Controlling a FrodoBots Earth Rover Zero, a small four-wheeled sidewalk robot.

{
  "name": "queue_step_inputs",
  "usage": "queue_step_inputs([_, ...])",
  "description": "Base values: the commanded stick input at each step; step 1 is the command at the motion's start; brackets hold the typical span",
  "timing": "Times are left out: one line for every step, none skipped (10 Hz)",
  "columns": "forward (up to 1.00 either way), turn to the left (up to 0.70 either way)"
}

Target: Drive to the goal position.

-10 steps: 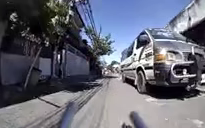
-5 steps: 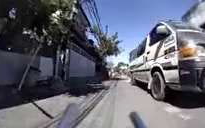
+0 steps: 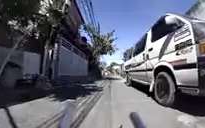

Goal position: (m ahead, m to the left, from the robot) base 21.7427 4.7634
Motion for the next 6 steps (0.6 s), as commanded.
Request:
queue_step_inputs([1.00, -0.33])
queue_step_inputs([1.00, -0.14])
queue_step_inputs([1.00, 0.03])
queue_step_inputs([1.00, 0.07])
queue_step_inputs([1.00, 0.03])
queue_step_inputs([1.00, 0.03])
